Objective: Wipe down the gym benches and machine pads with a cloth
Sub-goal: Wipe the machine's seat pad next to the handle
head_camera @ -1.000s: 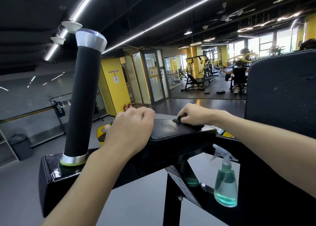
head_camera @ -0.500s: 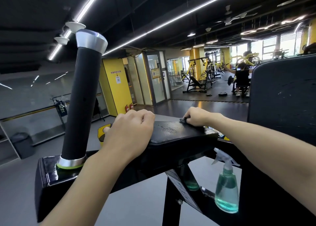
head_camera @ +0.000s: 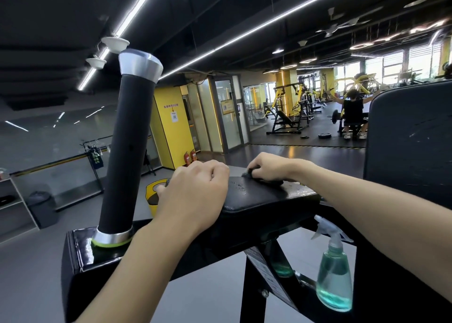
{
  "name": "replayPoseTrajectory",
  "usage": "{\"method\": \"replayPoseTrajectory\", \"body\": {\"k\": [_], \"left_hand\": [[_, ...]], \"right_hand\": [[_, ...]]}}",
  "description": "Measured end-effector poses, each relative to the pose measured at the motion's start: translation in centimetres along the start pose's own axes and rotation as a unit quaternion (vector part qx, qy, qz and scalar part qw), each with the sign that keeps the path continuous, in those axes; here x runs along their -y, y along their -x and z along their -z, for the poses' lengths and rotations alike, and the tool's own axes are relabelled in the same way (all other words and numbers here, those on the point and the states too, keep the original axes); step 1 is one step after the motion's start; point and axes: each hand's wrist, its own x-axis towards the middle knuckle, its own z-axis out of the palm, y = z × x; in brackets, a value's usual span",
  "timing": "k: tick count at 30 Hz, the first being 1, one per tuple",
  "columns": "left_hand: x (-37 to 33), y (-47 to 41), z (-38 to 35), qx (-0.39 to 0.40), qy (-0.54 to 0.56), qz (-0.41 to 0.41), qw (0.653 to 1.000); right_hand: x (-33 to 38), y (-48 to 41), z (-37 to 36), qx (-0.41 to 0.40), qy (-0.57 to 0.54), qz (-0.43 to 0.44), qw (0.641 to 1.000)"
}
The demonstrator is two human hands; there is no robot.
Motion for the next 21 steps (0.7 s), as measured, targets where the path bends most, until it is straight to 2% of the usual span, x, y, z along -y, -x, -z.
{"method": "replayPoseTrajectory", "body": {"k": [3, 6, 8, 12, 16, 18, 21], "left_hand": [[0.0, 0.0, 0.0, -0.002, 0.001, 0.001, 1.000], [-0.1, 0.1, 0.1, 0.002, -0.004, -0.001, 1.000], [-0.1, 0.1, 0.1, 0.001, -0.004, 0.003, 1.000], [-0.2, 0.0, 0.1, 0.000, -0.001, 0.003, 1.000], [-0.3, 0.3, 0.2, 0.002, 0.000, 0.002, 1.000], [-0.3, 0.3, 0.2, 0.004, -0.008, 0.001, 1.000], [-0.4, 0.2, 0.2, 0.005, -0.009, 0.002, 1.000]], "right_hand": [[-0.9, 0.6, -0.1, -0.016, -0.006, 0.018, 1.000], [-1.7, 0.8, 0.1, -0.009, 0.043, -0.028, 0.999], [-0.7, 1.0, 0.2, -0.003, 0.051, -0.007, 0.999], [-0.7, 2.4, 0.4, -0.004, -0.005, 0.054, 0.999], [-2.2, 2.5, 0.3, -0.015, 0.041, -0.007, 0.999], [-1.0, 2.7, 0.4, -0.013, 0.036, 0.017, 0.999], [-0.1, 3.9, 0.6, -0.008, -0.031, 0.068, 0.997]]}}
